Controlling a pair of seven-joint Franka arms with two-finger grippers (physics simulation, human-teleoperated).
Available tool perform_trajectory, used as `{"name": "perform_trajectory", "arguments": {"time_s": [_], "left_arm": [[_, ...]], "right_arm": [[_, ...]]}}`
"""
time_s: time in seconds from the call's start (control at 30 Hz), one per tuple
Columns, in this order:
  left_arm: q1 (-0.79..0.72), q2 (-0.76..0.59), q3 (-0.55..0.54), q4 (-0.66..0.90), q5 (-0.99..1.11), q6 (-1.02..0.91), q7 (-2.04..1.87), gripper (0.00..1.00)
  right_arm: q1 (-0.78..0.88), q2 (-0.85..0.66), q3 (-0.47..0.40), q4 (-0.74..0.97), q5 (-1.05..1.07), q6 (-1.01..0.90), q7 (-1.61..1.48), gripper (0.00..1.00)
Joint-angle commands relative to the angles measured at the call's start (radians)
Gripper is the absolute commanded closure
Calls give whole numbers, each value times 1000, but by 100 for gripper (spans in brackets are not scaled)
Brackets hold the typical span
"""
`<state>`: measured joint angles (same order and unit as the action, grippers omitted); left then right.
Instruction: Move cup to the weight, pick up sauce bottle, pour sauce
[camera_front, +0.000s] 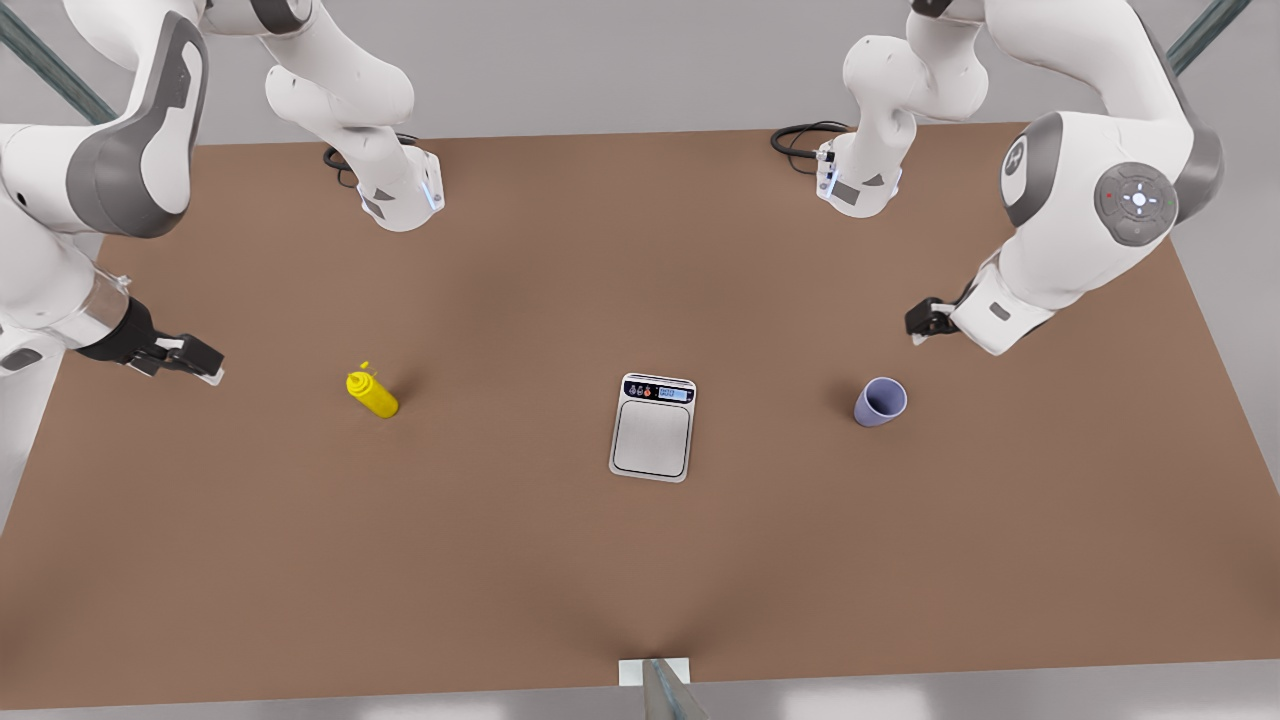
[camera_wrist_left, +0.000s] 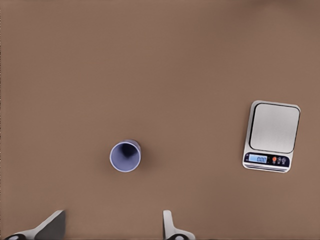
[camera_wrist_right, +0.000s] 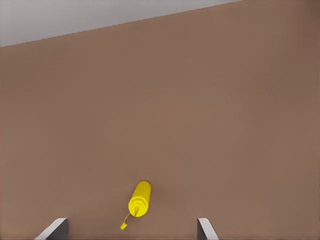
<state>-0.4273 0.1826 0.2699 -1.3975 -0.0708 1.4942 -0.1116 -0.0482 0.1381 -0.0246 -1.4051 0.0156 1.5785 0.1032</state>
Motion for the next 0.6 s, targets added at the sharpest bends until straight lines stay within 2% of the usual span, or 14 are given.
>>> {"name": "perform_trajectory", "arguments": {"time_s": [0.0, 0.1, 0.13, 0.27, 0.4, 0.57], "left_arm": [[1, 0, 0, -2, 9, 0, 3, 0], [35, 32, -1, -115, -4, 75, -13, 0], [48, 40, -1, -221, -4, 199, -4, 0], [62, 66, -4, -472, -44, 461, 110, 0], [114, 86, -4, -564, -46, 543, 250, 0], [131, 161, -6, -571, -46, 627, 279, 0]], "right_arm": [[4, 0, 0, 0, 0, 2, -10, 0], [5, 0, 0, 0, 0, 0, -13, 0], [4, 0, 0, 0, 1, 2, -13, 0], [4, 0, 0, 0, 1, 0, -14, 0], [4, 0, 0, 0, 1, 0, -13, 0], [4, 0, 0, 0, 1, 0, -14, 0]]}}
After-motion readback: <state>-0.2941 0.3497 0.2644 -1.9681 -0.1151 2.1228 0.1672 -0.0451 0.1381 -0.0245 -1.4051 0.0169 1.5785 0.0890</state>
